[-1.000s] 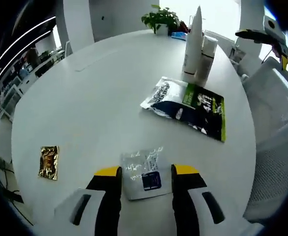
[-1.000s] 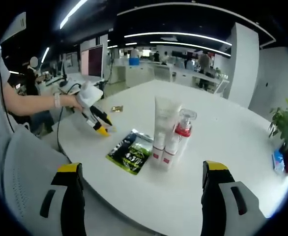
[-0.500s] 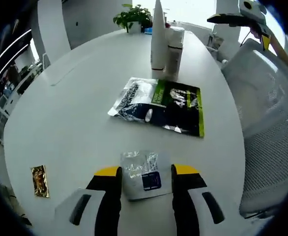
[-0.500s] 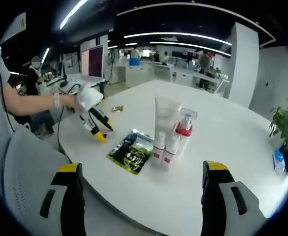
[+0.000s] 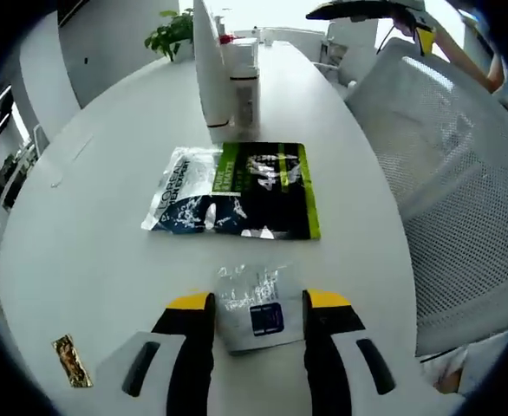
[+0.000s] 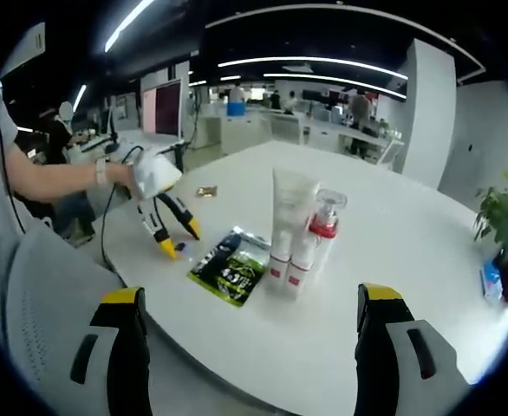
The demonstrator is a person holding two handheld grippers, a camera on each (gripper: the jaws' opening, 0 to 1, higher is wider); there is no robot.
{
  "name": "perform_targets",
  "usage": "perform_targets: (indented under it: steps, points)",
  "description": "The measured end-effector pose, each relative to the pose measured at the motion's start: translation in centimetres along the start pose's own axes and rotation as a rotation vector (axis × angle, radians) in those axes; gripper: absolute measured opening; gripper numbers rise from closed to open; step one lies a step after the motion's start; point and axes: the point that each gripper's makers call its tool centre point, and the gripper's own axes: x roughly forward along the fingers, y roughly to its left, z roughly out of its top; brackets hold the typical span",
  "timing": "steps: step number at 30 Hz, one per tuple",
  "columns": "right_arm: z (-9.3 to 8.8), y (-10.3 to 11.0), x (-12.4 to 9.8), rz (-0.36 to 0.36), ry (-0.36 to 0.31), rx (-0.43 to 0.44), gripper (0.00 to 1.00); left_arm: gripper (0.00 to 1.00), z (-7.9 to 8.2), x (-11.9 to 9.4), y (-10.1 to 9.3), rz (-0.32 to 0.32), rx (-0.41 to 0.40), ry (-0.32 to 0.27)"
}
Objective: Arrange the skincare products in the storage area until every visible bottle or jar stands upright without overlapping.
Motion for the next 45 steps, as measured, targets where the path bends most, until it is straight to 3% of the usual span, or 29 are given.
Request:
perform_targets:
  steps: [10,28,35,41,45]
  points:
    - [-0.1,0.2,0.0,0.008,0.006,-0.003,1.00,0.35,0.5,0.4,-0.8,-0.049,0.058,0.014]
    - [-0.1,0.3,0.2,0.014,0.017,-0.012,1.00,0.37,0.5,0.5,-0.8,-0.049,0.071,0.016]
    - [0.2,0.0,0.1,0.006,0.007,-0.006,1.00,0.50,0.4,0.6,-0.4,-0.021,0.056,0.019]
    - [0.1,0.2,0.2,0.014,0.011,-0.010,1.00,0.55,1.2,-0.1,-0.3,-0.014,0.029,-0.025]
    - [-0.1,0.2,0.3,0.015,0.019,-0.011,1.00,0.58,1.6,-1.2,1.0,0.034,-0.017,-0.079]
